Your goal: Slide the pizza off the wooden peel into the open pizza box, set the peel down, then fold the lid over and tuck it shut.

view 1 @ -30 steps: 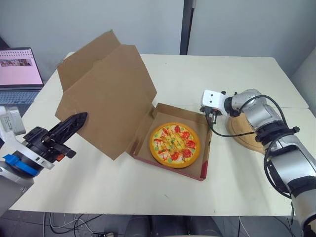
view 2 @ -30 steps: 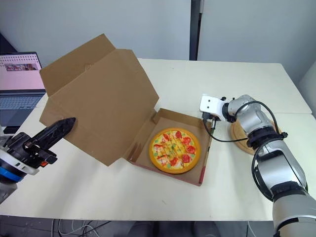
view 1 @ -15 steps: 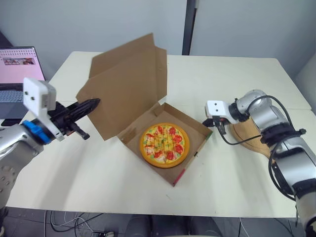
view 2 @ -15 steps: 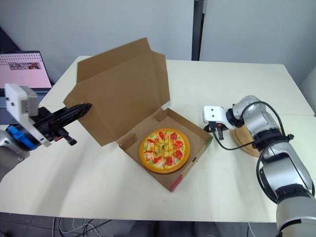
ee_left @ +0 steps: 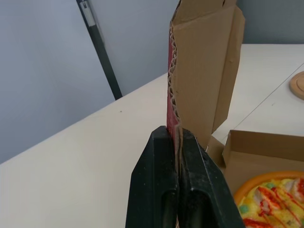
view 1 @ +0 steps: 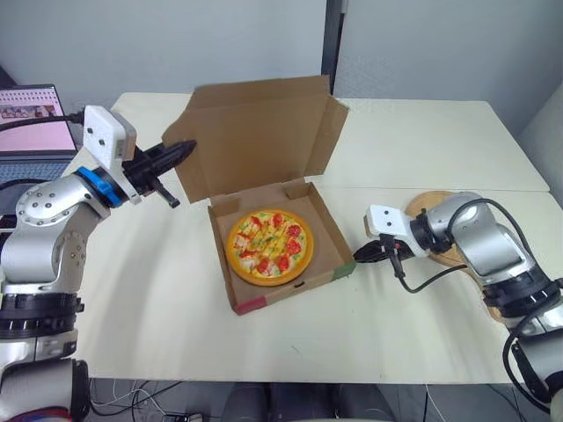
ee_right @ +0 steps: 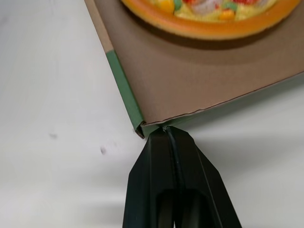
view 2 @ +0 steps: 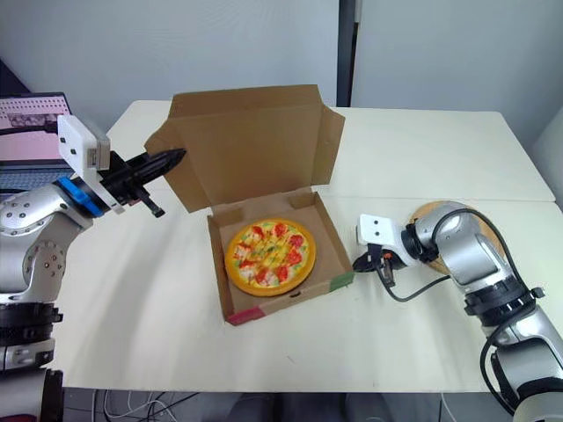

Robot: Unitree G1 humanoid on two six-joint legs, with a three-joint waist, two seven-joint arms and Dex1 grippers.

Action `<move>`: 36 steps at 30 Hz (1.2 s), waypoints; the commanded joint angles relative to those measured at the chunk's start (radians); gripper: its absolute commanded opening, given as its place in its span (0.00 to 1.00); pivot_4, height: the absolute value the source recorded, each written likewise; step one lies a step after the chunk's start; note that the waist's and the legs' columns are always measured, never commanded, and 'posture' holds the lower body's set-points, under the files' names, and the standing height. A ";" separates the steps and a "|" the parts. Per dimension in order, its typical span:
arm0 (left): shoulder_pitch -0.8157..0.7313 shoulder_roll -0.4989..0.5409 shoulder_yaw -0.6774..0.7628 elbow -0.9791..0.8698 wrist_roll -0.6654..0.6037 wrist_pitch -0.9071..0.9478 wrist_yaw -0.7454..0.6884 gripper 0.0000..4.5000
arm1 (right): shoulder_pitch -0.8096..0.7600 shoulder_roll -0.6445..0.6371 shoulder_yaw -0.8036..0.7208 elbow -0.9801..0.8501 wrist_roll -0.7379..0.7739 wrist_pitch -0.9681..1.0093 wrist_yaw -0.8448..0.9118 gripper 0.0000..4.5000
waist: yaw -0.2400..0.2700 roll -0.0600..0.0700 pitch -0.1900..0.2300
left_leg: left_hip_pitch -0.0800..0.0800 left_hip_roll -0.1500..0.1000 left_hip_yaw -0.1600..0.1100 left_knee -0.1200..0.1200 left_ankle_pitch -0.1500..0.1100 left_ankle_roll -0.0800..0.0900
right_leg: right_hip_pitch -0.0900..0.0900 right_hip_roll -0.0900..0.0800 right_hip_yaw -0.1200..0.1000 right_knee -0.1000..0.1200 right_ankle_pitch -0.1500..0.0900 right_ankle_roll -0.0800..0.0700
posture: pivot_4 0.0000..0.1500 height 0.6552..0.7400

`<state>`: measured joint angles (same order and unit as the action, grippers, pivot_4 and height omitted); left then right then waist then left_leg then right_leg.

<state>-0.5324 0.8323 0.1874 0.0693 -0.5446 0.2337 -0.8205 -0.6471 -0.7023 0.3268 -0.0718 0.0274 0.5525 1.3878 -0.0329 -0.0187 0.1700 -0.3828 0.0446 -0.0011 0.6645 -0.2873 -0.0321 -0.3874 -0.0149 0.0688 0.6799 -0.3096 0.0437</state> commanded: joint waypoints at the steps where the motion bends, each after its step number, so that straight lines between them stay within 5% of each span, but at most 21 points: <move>1: -0.043 -0.007 0.022 0.027 0.012 -0.030 -0.043 0.00 | 0.007 0.023 -0.042 -0.091 0.040 0.041 -0.071 0.01 | 0.000 0.000 0.000 | 0.000 0.000 0.000 0.000 0.000 0.000 | 0.000 0.000 0.000 0.000 0.000 0.000 | 1.00 0.96; 5: -0.058 -0.006 0.039 0.069 0.026 -0.042 -0.071 0.00 | -0.109 0.106 -0.160 0.093 0.027 -0.038 -0.298 0.01 | -0.003 -0.001 0.000 | 0.000 0.000 0.002 0.001 0.000 0.000 | -0.001 0.000 0.001 0.000 0.000 0.000 | 1.00 0.96; 8: -0.057 -0.006 0.048 0.072 0.029 -0.040 -0.077 0.00 | -0.198 0.195 -0.260 0.206 0.067 -0.052 -0.454 0.14 | -0.001 -0.002 0.000 | 0.000 0.000 0.002 0.001 0.000 0.000 | -0.001 0.000 0.000 0.000 0.000 0.000 | 1.00 0.96; 12: -0.055 -0.007 0.054 0.064 0.033 -0.033 -0.079 0.00 | -0.304 0.302 -0.367 0.330 0.110 -0.047 -0.626 0.46 | -0.001 -0.002 0.000 | 0.000 0.000 0.001 0.000 0.000 0.000 | -0.001 -0.001 0.000 0.001 0.001 -0.001 | 1.00 0.96; 17: -0.055 0.001 0.060 0.064 0.042 -0.029 -0.086 0.00 | -0.360 0.352 -0.386 0.371 0.190 -0.001 -0.619 0.84 | 0.000 -0.002 0.000 | -0.001 0.001 0.000 -0.002 0.000 0.000 | -0.002 -0.003 -0.001 0.001 0.001 -0.001 | 1.00 0.96; 24: -0.061 0.006 0.065 0.069 0.053 -0.024 -0.086 0.00 | -0.373 0.359 -0.369 0.359 0.228 -0.003 -0.608 0.80 | -0.001 -0.002 0.000 | -0.001 0.000 0.000 -0.002 0.000 0.000 | -0.002 -0.004 -0.001 0.001 0.001 0.000 | 1.00 0.96; 27: -0.061 0.006 0.067 0.069 0.058 -0.020 -0.084 0.00 | -0.369 0.354 -0.362 0.353 0.229 -0.015 -0.609 0.63 | -0.002 -0.002 0.000 | -0.001 0.000 0.000 -0.002 0.000 0.000 | -0.002 -0.003 -0.002 0.001 0.001 0.000 | 1.00 0.96; 34: -0.085 -0.006 0.057 0.070 0.080 -0.013 -0.062 0.00 | -0.367 0.350 -0.353 0.341 0.225 -0.025 -0.640 0.05 | -0.002 -0.002 0.000 | -0.001 0.000 0.000 -0.002 0.000 0.000 | -0.002 -0.003 -0.002 0.001 0.001 0.000 | 1.00 0.96; 36: -0.112 -0.013 0.039 0.081 0.100 -0.006 -0.051 0.00 | -0.363 0.344 -0.354 0.323 0.221 -0.021 -0.657 0.01 | -0.002 -0.002 0.000 | -0.001 0.000 0.000 -0.002 0.000 0.000 | -0.002 -0.003 -0.002 0.001 0.001 0.000 | 1.00 0.96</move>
<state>-0.6061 0.8147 0.2189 0.1621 -0.4554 0.2329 -0.8880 -0.9927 -0.3425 -0.0107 0.3083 0.2486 0.5503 0.7515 -0.0346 -0.0206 0.1699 -0.3843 0.0448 -0.0012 0.6630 -0.2873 -0.0321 -0.3894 -0.0180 0.0667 0.6809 -0.3084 0.0434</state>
